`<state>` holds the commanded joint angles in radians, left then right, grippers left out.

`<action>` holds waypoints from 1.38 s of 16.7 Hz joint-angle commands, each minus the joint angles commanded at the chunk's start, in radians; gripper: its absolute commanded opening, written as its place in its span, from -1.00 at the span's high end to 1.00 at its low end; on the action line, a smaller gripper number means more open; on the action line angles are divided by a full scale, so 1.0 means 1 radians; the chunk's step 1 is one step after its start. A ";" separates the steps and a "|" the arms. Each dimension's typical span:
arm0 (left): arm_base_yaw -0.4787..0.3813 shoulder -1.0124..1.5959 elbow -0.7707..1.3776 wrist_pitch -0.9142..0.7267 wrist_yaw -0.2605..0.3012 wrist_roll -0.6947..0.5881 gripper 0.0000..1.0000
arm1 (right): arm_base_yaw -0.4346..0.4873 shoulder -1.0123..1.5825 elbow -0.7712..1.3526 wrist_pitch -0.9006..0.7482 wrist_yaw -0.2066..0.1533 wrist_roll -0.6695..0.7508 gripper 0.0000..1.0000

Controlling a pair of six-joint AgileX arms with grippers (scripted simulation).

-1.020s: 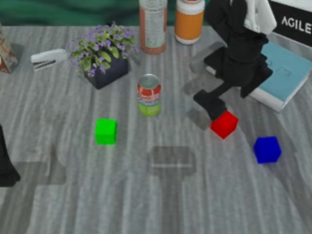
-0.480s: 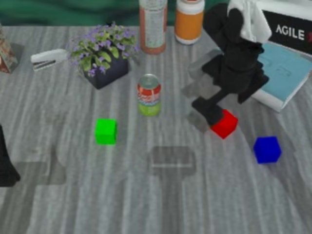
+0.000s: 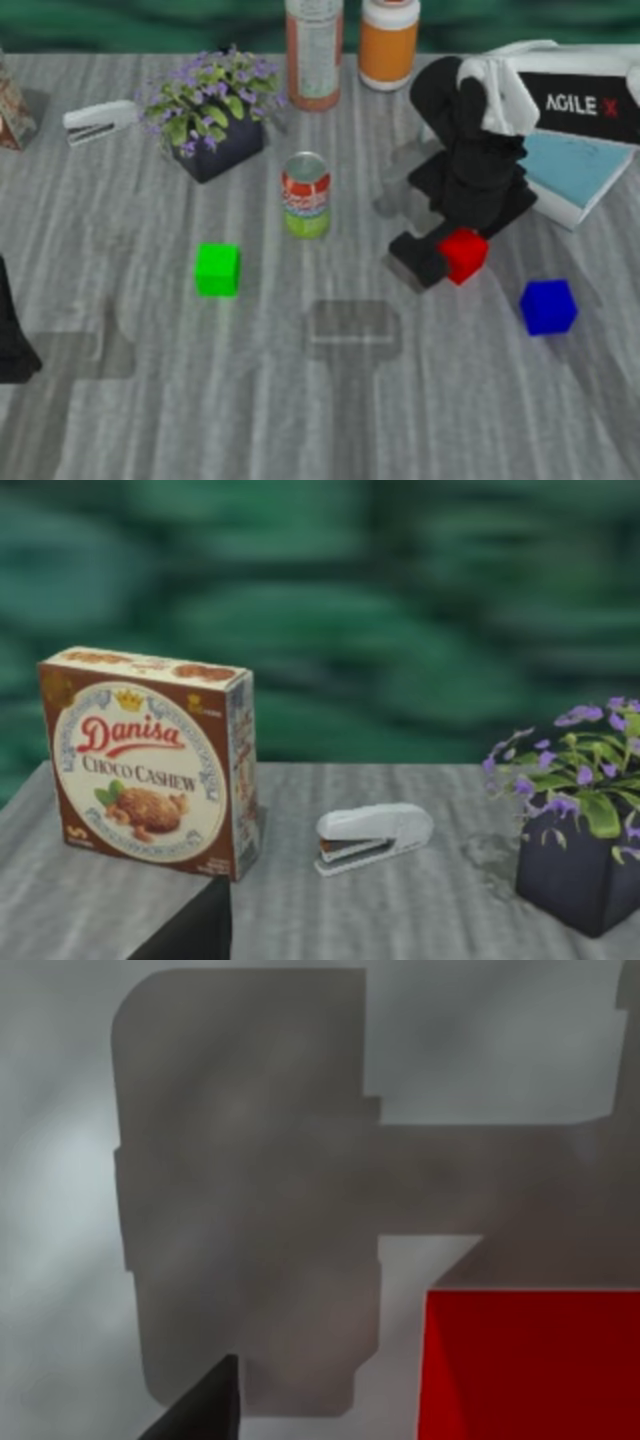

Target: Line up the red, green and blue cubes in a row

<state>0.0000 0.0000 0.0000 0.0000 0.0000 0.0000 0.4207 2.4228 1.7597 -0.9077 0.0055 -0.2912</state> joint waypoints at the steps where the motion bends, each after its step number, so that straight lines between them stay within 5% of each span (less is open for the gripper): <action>1: 0.000 0.000 0.000 0.000 0.000 0.000 -1.00 | 0.000 0.000 0.000 0.000 0.000 0.000 -1.00; 2: 0.000 0.000 0.000 0.000 0.000 0.000 -1.00 | 0.000 0.000 0.000 0.000 0.000 0.000 -1.00; 15: 0.000 0.000 0.000 0.000 0.000 0.000 -1.00 | 0.000 0.000 0.000 0.000 0.000 0.000 0.96; 23: 0.000 0.000 0.000 0.000 0.000 0.000 -1.00 | 0.000 0.000 0.000 0.000 0.000 0.000 1.00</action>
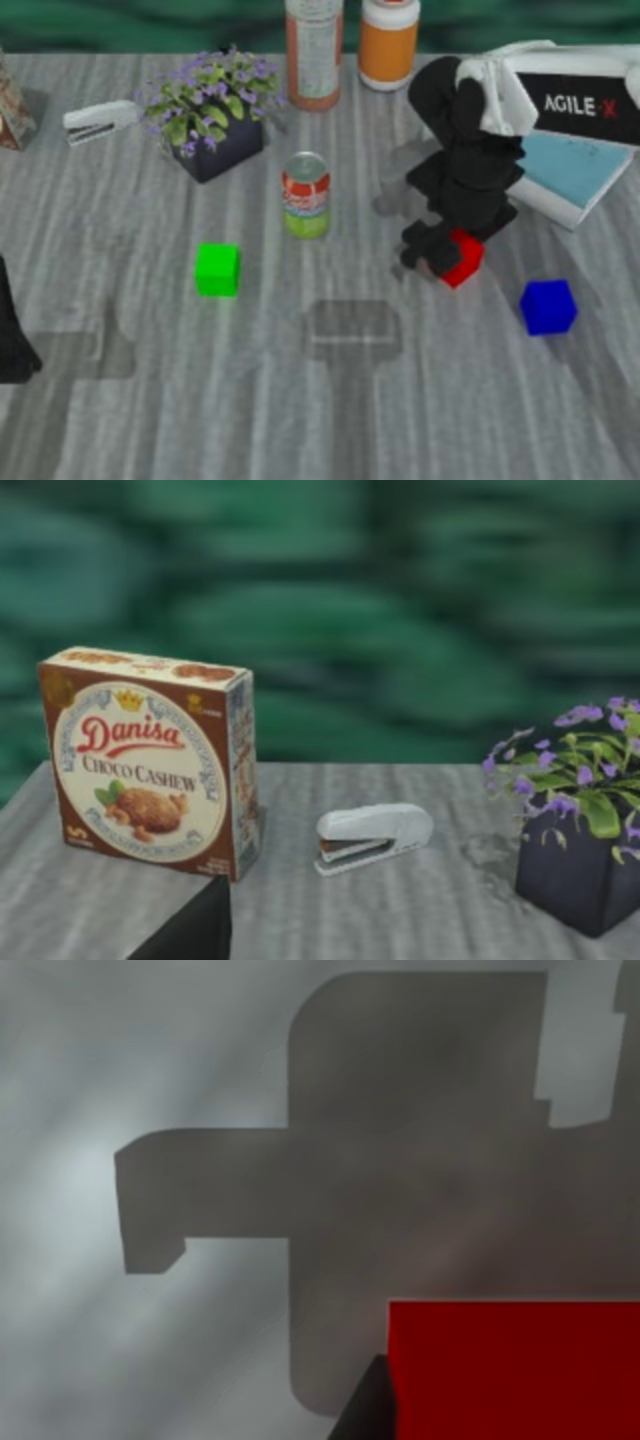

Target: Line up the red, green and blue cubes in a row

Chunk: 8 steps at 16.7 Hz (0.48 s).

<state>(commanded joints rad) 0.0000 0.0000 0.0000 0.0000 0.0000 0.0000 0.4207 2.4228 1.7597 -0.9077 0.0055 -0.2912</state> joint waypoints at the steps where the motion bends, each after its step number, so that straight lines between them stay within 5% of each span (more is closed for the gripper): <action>1: 0.000 0.000 0.000 0.000 0.000 0.000 -1.00 | -0.002 -0.034 0.007 -0.012 -0.009 0.007 1.00; 8: 0.000 0.000 0.000 0.000 0.000 0.000 -1.00 | 0.006 -0.095 0.126 -0.201 -0.010 0.005 1.00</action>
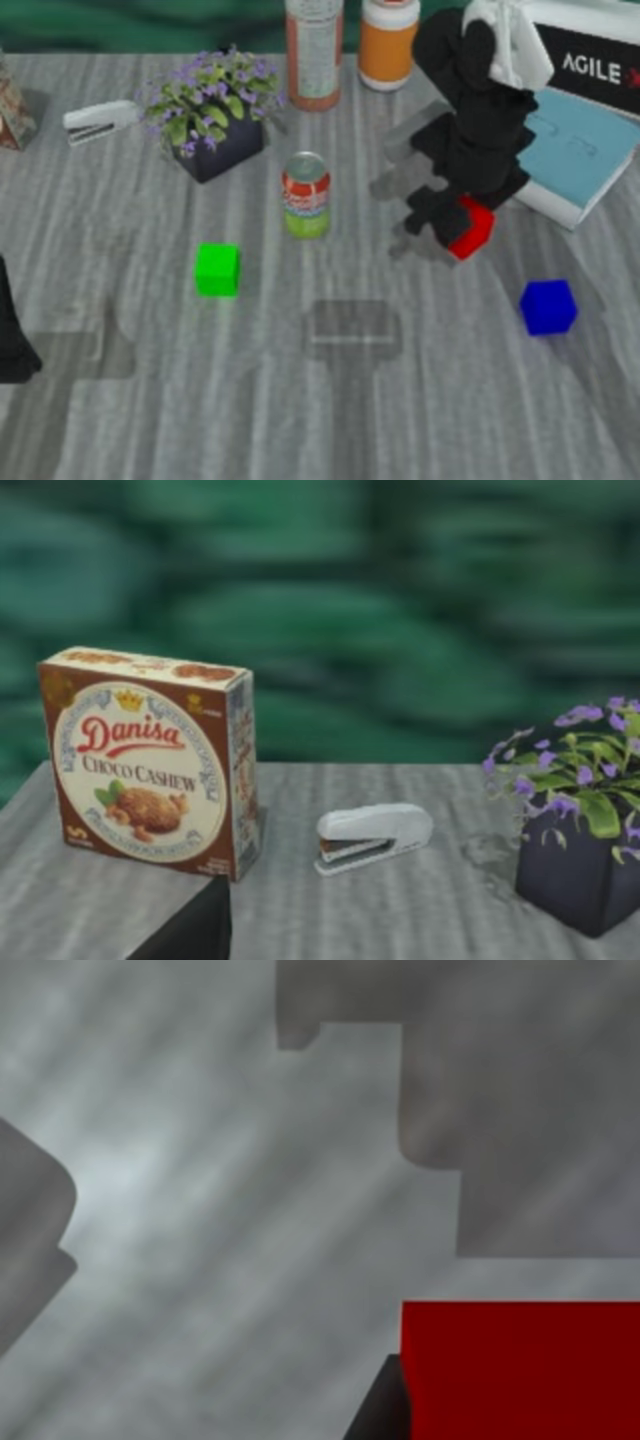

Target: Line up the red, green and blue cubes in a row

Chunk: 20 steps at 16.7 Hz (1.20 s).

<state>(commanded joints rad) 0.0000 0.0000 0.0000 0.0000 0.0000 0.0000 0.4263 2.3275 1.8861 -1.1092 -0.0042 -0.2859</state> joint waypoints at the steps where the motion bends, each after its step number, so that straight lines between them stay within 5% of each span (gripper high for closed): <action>1: 0.000 0.000 0.000 0.000 0.000 0.000 -1.00 | 0.001 -0.011 0.015 -0.023 0.000 0.000 1.00; 11: 0.000 0.000 0.000 0.000 0.000 0.000 -1.00 | 0.055 -0.001 0.053 -0.050 0.003 0.110 1.00; 20: 0.000 0.000 0.000 0.000 0.000 0.000 -1.00 | 0.345 0.041 0.141 -0.127 0.017 0.829 1.00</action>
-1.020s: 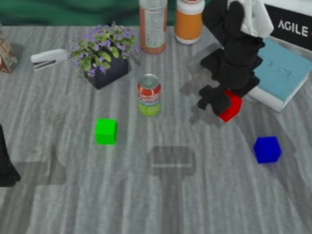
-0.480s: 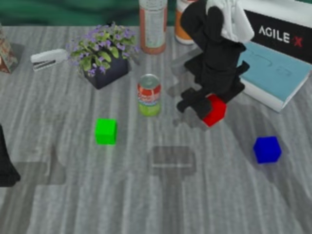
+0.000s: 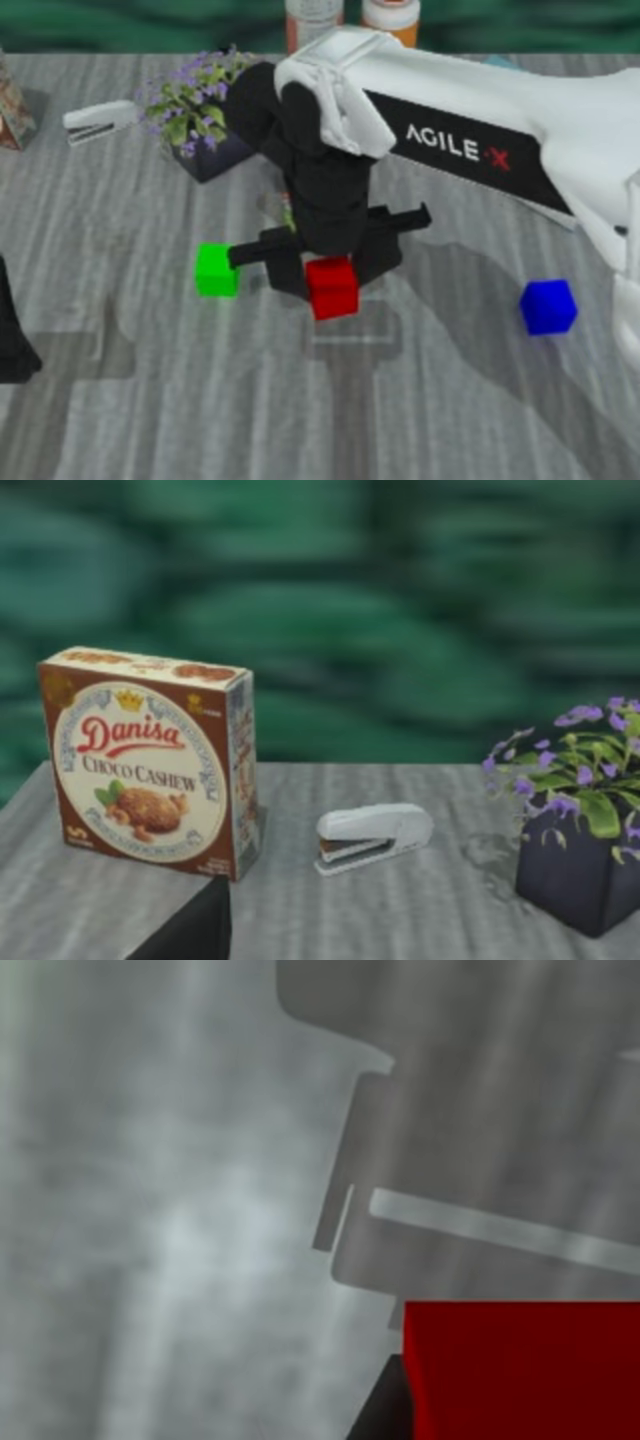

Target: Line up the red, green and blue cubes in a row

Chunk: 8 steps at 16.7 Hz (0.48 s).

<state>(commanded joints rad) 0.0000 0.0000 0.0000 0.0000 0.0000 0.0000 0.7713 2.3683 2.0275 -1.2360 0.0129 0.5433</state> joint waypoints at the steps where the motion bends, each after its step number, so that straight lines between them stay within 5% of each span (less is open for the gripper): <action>1: 0.000 0.000 0.000 0.000 0.000 0.000 -1.00 | 0.034 0.002 0.008 -0.008 0.002 0.088 1.00; 8: 0.000 0.000 0.000 0.000 0.000 0.000 -1.00 | 0.186 -0.016 0.036 -0.025 0.013 0.422 1.00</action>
<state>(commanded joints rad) 0.0000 0.0000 0.0000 0.0000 0.0000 0.0000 0.9575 2.3523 2.0639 -1.2610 0.0255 0.9651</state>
